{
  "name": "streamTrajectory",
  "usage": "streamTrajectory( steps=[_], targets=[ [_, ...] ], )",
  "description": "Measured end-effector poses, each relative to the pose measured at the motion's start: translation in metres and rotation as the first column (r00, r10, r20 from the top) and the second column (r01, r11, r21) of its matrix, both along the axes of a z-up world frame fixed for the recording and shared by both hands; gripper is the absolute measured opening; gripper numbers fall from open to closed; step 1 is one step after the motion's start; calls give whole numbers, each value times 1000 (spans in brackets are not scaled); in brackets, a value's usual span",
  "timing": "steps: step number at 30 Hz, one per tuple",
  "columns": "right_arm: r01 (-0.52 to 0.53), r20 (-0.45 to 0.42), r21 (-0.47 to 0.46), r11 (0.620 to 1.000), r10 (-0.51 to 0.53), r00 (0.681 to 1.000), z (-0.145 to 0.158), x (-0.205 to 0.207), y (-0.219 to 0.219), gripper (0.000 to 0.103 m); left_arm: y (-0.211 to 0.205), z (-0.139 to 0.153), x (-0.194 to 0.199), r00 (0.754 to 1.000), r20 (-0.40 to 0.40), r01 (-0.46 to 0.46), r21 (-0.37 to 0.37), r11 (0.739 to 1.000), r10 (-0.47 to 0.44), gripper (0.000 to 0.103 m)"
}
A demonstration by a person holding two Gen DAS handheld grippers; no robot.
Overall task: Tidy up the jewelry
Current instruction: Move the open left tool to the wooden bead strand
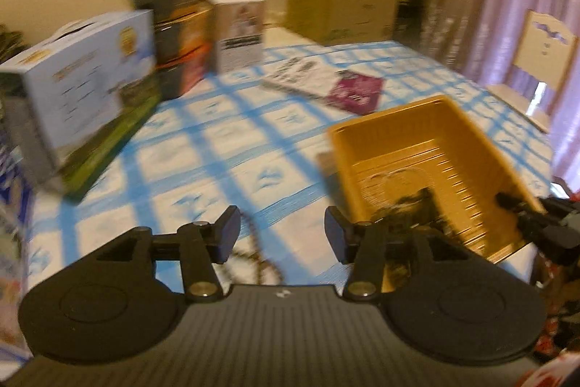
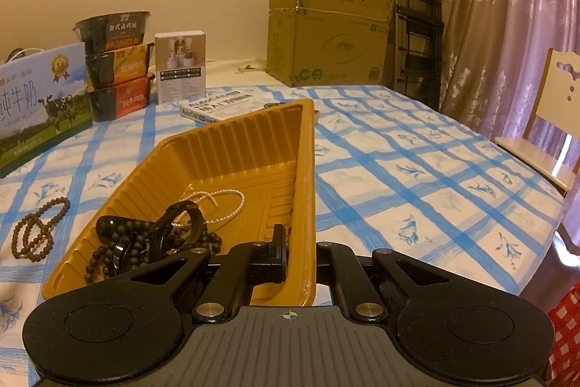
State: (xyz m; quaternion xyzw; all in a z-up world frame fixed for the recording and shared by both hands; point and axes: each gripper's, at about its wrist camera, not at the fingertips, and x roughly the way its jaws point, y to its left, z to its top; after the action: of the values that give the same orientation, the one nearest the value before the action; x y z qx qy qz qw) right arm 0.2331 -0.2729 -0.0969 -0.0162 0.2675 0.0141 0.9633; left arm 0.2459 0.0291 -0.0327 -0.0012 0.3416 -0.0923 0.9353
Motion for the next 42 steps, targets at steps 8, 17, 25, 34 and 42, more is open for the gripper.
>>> streamTrajectory(
  steps=[8,17,25,34,42],
  targets=[
    [3,-5,-4,1000,-3,1000,0,-4,-1,5,27,-16,-24,994,-56,-97,12,995,98,54],
    [5,-5,-2,1000,-5,1000,0,-5,-1,5,31,-35,-36,982,-111,-150,33,988,153,63],
    [4,-5,-4,1000,-4,1000,0,-5,-1,5,26,-49,-36,978,-140,-147,50,988,152,65],
    [4,-6,-4,1000,-4,1000,0,-5,-1,5,19,-67,-21,979,-154,-125,72,990,135,65],
    [4,-6,-4,1000,-4,1000,0,-5,0,5,-2,-85,11,989,-137,-32,109,994,47,53]
  ],
)
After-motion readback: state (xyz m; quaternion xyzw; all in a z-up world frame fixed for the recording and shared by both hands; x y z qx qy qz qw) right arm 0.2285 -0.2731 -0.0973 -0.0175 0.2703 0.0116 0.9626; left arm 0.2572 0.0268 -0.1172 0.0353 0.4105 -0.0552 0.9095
